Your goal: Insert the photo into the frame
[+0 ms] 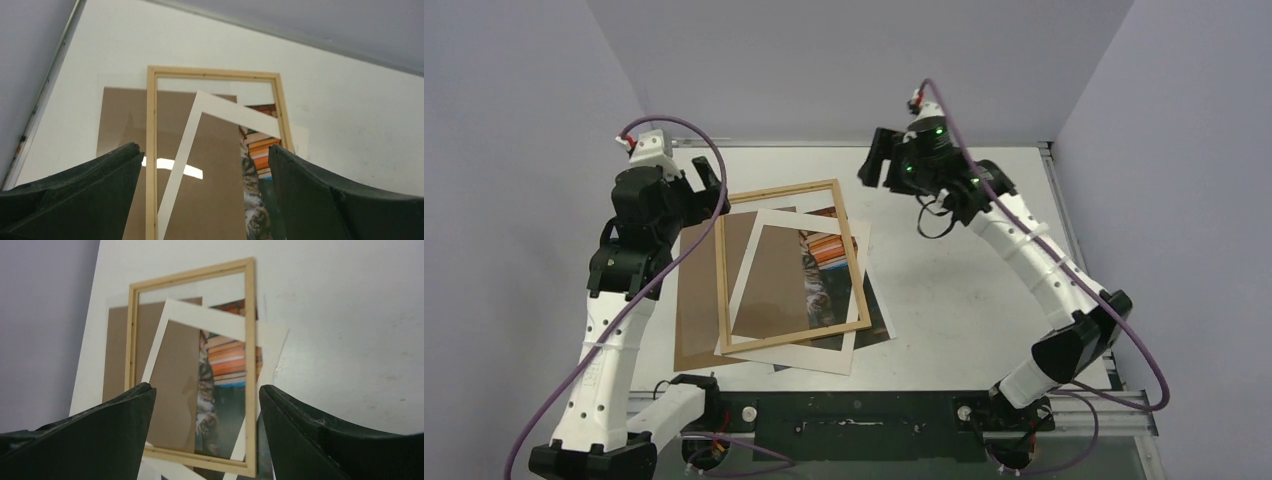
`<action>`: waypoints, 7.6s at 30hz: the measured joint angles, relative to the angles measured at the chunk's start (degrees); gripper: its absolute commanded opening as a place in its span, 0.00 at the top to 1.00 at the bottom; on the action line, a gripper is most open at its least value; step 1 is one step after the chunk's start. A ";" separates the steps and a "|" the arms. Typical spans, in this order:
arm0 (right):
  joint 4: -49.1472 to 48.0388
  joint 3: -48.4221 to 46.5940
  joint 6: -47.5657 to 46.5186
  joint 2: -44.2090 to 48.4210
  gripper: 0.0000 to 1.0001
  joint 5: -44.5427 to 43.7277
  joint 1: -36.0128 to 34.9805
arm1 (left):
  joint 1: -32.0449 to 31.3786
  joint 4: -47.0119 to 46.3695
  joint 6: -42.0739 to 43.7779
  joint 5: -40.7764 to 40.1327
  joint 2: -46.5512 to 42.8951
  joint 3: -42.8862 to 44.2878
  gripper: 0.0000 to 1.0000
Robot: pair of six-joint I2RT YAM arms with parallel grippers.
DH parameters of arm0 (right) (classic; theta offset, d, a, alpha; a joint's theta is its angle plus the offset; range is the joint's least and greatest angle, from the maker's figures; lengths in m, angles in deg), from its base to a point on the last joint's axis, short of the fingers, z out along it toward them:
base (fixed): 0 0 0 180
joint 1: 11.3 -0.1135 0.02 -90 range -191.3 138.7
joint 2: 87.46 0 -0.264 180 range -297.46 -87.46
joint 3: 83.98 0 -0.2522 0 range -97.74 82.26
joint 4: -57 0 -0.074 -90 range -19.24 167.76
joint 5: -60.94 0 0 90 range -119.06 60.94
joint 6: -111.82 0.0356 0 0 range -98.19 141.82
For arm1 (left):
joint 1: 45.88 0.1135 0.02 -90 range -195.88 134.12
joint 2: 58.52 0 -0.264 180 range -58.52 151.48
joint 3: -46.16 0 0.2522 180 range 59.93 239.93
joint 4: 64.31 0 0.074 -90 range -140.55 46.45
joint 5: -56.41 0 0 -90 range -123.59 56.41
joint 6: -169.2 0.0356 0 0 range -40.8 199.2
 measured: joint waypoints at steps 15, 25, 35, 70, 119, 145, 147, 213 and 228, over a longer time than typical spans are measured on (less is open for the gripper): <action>2.69 0.09 6.67 -25.11 0.33 -3.17 -19.89 | 3.98 15.10 -6.69 -1.66 10.67 -18.91 0.05; 10.58 0.17 0.90 -29.29 0.40 -12.41 -18.80 | 10.91 12.11 -7.23 1.62 18.95 -21.97 0.07; 11.69 0.33 -2.38 -38.23 0.69 -10.78 -16.22 | 12.15 9.62 -5.73 5.11 25.16 -20.92 0.09; 5.57 22.43 -13.90 -15.93 0.92 -10.47 4.57 | 13.27 3.17 -7.52 19.76 30.58 -17.18 0.16; -6.86 38.56 -26.53 -7.28 0.68 -10.88 32.63 | 2.64 0.11 -11.21 19.43 46.56 -9.84 0.41; -6.23 24.46 -13.44 -7.52 0.30 -0.39 17.51 | 15.50 10.93 -2.27 9.73 45.44 8.02 0.06; -8.17 23.65 -11.17 -8.52 0.32 3.58 16.44 | 17.94 10.93 -1.66 9.53 46.75 9.18 0.11; -37.31 -36.17 15.02 -70.69 0.47 14.86 -6.51 | 15.23 -0.24 -0.57 22.75 64.26 14.75 0.42; -38.34 -41.38 15.85 -74.36 0.44 17.11 -7.04 | 13.53 -0.33 -0.79 21.33 64.28 14.75 0.42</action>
